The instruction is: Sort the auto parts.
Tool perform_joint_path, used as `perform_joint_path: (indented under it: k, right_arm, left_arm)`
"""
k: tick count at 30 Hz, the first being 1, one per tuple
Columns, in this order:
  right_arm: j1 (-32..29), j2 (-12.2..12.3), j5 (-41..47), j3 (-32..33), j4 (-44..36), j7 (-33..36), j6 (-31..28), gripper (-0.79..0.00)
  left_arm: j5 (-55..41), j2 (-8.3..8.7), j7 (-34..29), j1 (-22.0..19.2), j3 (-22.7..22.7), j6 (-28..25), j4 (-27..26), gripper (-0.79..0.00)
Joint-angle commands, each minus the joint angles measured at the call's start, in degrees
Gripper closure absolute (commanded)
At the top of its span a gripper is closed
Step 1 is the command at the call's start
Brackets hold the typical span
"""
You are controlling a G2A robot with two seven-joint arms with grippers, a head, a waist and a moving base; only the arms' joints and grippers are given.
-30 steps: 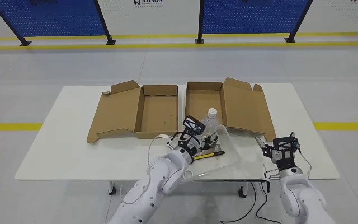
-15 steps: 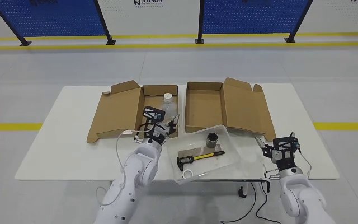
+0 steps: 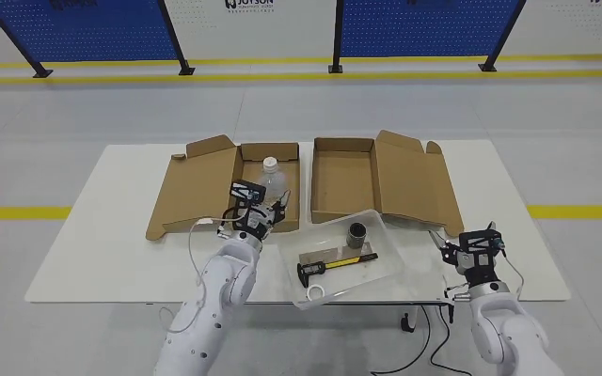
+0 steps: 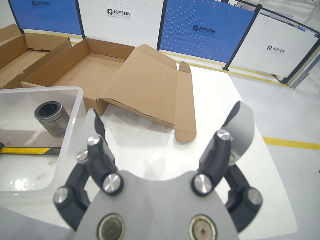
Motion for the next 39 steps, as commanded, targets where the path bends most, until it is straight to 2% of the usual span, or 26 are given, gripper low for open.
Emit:
perform_joint_path:
  k: [1,8,14,20,26,31,32,33,35,36,37,38,39]
  right_arm:
    - [0.0,0.0,0.0,0.0,0.0,0.0,0.0,-0.785]
    - [0.0,0.0,0.0,0.0,0.0,0.0,0.0,-0.785]
    - [0.0,0.0,0.0,0.0,0.0,0.0,0.0,-0.785]
    - [0.0,0.0,0.0,0.0,0.0,0.0,0.0,-0.785]
    - [0.0,0.0,0.0,0.0,0.0,0.0,0.0,-0.785]
    - [0.0,0.0,0.0,0.0,0.0,0.0,0.0,-0.785]
    - [0.0,0.0,0.0,0.0,0.0,0.0,0.0,-0.785]
    - [0.0,0.0,0.0,0.0,0.0,0.0,0.0,-0.785]
    - [0.0,0.0,0.0,0.0,0.0,0.0,0.0,-0.785]
    - [0.0,0.0,0.0,0.0,0.0,0.0,0.0,-0.785]
    - [0.0,0.0,0.0,0.0,0.0,0.0,0.0,-0.785]
    - [0.0,0.0,0.0,0.0,0.0,0.0,0.0,-0.785]
    - [0.0,0.0,0.0,0.0,0.0,0.0,0.0,-0.785]
  left_arm:
    - [0.0,0.00,0.0,0.0,0.0,0.0,0.0,0.000]
    - [-0.6,-0.09,0.1,0.3,0.4,0.1,0.5,0.000]
    - [0.0,-0.73,1.6,-3.0,2.0,4.3,5.3,0.000]
    - [0.2,-1.35,5.0,-7.4,2.2,8.5,14.1,0.000]
    - [0.4,-1.95,7.5,-12.0,3.0,9.4,24.4,0.000]
    - [0.6,-2.42,9.2,-14.8,3.6,10.1,31.0,0.000]
    - [0.4,-2.53,9.5,-15.3,3.7,10.3,32.0,-0.012]
    - [0.1,-2.63,10.1,-15.7,3.7,10.5,32.9,-0.062]
    - [0.3,-2.78,10.9,-16.5,3.8,11.0,34.8,0.000]
    - [0.2,-2.87,11.4,-16.9,3.8,11.3,35.7,-0.009]
    - [0.0,-2.95,11.8,-17.3,3.8,11.6,36.4,-0.071]
    - [0.1,-3.02,12.3,-17.6,3.8,12.1,37.2,-0.148]
    - [0.2,-3.09,12.8,-17.9,3.8,12.5,37.9,-0.274]
